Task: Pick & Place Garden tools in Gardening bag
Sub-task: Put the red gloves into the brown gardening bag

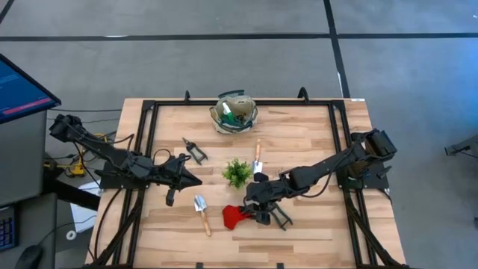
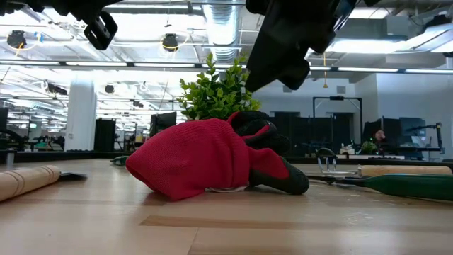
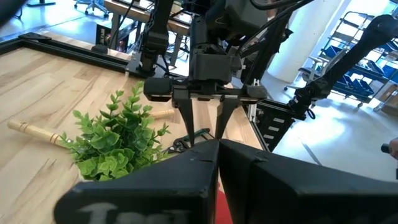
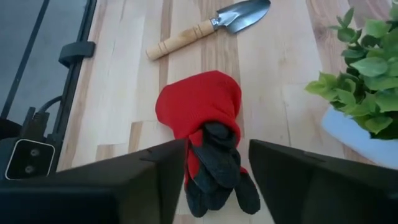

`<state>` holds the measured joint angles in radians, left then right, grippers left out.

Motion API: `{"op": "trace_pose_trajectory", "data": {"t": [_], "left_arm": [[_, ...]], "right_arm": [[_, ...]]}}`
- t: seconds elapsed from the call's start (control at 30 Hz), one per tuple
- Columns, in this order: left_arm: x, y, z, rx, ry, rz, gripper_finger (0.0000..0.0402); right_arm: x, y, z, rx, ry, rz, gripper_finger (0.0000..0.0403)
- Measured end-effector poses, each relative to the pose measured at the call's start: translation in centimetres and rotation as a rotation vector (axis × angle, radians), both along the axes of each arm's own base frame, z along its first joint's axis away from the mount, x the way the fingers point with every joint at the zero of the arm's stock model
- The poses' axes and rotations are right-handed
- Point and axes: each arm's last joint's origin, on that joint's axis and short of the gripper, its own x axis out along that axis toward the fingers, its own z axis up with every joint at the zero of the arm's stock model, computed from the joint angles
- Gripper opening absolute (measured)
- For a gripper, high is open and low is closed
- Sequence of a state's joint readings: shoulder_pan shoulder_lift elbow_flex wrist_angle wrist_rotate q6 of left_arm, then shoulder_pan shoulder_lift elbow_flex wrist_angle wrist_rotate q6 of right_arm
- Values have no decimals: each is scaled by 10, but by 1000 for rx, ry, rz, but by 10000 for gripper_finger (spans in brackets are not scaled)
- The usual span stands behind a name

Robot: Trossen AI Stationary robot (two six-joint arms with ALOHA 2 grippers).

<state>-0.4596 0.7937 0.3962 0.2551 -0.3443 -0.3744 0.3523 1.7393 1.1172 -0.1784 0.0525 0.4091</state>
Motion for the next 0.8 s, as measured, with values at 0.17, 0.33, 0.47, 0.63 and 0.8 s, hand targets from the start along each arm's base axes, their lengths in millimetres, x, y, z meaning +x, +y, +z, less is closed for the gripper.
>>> {"op": "trace_pose_trajectory", "data": {"t": [0.17, 0.33, 0.47, 0.63, 0.8], "left_arm": [[0, 0, 0, 0, 0, 0, 2], [0, 0, 0, 0, 0, 0, 2], [0, 0, 0, 0, 0, 0, 2], [0, 0, 0, 0, 0, 1, 2], [0, 0, 0, -1, 0, 1, 2]], "right_arm": [[-1, -1, -1, -23, 13, 16, 200], [-1, -1, -2, -25, 18, 16, 201], [4, 0, -12, -26, 21, 15, 194], [14, 3, -37, -15, 50, 29, 189], [16, 4, -48, -12, 77, 22, 185]]}}
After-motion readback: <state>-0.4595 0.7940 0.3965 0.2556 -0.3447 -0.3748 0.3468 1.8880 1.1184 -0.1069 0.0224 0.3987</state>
